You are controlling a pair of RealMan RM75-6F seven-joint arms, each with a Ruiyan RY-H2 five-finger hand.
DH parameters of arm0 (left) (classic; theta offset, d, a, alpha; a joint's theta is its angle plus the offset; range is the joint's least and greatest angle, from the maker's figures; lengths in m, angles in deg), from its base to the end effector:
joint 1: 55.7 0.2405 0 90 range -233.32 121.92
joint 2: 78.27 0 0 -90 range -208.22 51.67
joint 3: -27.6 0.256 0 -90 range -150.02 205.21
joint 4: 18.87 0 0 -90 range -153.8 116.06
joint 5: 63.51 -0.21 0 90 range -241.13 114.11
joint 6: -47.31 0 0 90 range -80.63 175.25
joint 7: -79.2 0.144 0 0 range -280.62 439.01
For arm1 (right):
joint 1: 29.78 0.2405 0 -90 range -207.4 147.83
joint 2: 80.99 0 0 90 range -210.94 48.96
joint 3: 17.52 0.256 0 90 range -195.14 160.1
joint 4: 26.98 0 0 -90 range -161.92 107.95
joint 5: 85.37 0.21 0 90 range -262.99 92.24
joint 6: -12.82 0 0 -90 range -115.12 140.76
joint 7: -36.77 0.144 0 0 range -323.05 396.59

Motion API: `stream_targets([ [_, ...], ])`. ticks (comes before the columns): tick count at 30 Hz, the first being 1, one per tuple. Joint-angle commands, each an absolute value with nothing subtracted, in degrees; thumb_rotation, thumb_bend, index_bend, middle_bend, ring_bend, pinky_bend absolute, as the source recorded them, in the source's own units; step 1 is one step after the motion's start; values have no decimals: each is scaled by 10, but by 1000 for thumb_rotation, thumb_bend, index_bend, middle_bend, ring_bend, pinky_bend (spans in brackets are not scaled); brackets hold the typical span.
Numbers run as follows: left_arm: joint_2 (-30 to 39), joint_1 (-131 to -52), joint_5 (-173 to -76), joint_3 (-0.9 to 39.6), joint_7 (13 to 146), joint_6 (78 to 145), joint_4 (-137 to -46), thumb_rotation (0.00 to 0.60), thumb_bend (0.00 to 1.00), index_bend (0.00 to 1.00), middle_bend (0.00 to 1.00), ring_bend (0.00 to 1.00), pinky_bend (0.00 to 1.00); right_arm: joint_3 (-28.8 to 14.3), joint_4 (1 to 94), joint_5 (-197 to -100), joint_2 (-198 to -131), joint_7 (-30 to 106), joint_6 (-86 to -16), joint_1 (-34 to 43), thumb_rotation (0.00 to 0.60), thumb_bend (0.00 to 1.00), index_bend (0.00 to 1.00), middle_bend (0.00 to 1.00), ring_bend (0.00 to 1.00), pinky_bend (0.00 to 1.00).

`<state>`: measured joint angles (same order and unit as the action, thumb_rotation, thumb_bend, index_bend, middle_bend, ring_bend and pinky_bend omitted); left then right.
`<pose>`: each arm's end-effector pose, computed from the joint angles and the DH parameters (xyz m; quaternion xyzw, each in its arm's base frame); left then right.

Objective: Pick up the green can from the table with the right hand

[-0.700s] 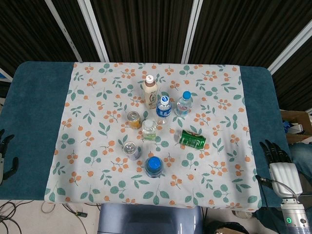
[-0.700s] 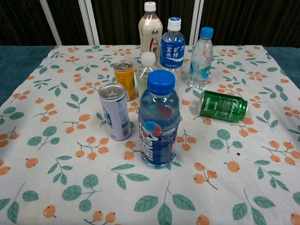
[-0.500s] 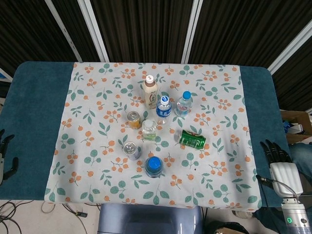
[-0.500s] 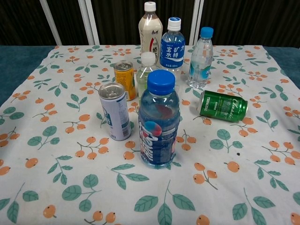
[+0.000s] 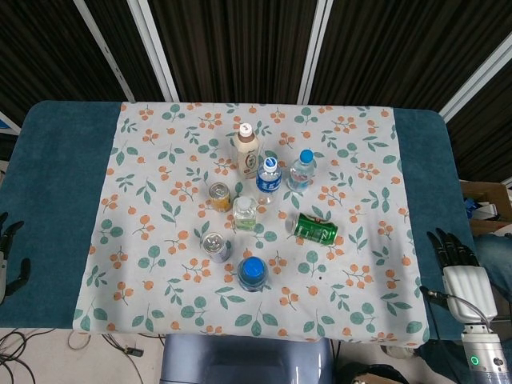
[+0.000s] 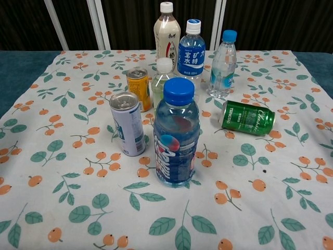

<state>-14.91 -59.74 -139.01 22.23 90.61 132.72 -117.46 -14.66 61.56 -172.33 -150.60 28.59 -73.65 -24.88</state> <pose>-0.3133 0.1819 0.1683 -0.5511 -0.3938 -0.3311 0.6569 -0.3115 -0.1815 0.1364 0.6144 -0.3433 0.3654 0.6092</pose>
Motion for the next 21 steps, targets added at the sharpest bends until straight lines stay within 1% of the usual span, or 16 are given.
stream_targets([
  [1, -149, -597, -1391, 222, 905, 1328, -1174, 600, 461, 131, 0, 37, 0, -146, 616, -1724, -1507, 287, -738, -249, 600, 191, 25, 65, 101, 199],
  [4, -149, -596, -1389, 222, 903, 1329, -1176, 600, 461, 131, 0, 37, 0, -145, 613, -1724, -1508, 292, -738, -249, 600, 191, 27, 65, 101, 199],
  [8, -150, -596, -1383, 220, 900, 1326, -1178, 600, 461, 131, 0, 37, 0, -143, 618, -1725, -1504, 303, -718, -238, 600, 192, 28, 65, 101, 199],
  [11, -150, -598, -1384, 220, 902, 1324, -1177, 600, 461, 131, 0, 37, 0, -139, 633, -1725, -1492, 309, -688, -219, 600, 190, 29, 65, 101, 199],
  [18, -152, -597, -1385, 220, 898, 1323, -1179, 600, 461, 131, 0, 37, 0, -103, 683, -1689, -1474, 314, -590, -149, 600, 191, 29, 66, 101, 199],
  [21, -152, -597, -1385, 221, 899, 1322, -1179, 600, 461, 131, 0, 37, 0, -89, 699, -1667, -1478, 292, -548, -117, 600, 183, 28, 83, 101, 199],
])
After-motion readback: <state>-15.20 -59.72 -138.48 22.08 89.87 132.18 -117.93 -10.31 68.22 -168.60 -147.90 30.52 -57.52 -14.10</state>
